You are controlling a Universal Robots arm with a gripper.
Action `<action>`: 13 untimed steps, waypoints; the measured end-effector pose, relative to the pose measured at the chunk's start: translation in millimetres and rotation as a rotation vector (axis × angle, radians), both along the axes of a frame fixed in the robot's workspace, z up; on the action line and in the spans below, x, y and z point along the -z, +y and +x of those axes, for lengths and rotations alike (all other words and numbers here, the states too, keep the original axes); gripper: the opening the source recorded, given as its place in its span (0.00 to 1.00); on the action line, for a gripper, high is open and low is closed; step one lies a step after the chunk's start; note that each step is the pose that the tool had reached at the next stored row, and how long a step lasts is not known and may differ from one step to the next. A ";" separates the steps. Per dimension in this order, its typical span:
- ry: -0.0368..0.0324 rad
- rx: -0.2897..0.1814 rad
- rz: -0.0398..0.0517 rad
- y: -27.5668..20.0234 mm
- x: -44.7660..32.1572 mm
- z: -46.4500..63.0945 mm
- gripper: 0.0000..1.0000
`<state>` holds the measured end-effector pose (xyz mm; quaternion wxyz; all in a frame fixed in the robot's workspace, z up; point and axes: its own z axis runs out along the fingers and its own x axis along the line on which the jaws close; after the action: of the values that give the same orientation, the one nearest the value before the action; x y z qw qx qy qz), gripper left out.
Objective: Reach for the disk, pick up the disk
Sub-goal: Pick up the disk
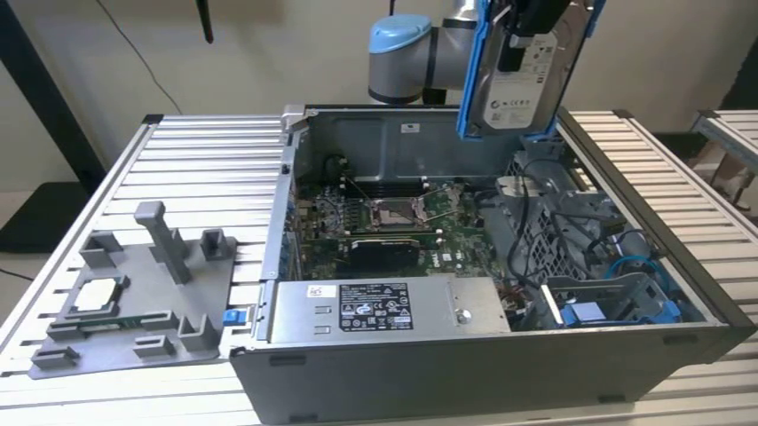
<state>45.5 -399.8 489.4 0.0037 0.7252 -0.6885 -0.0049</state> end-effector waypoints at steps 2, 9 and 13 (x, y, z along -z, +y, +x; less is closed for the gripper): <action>0.0001 0.000 -0.0009 -1.5 0.0 1.1 0.00; 0.0001 0.000 -0.0015 -7.9 0.7 7.6 0.00; 0.0001 0.000 -0.0020 -10.8 1.1 11.9 0.00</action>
<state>57.4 -410.6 488.3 0.0045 0.7252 -0.6885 -0.0043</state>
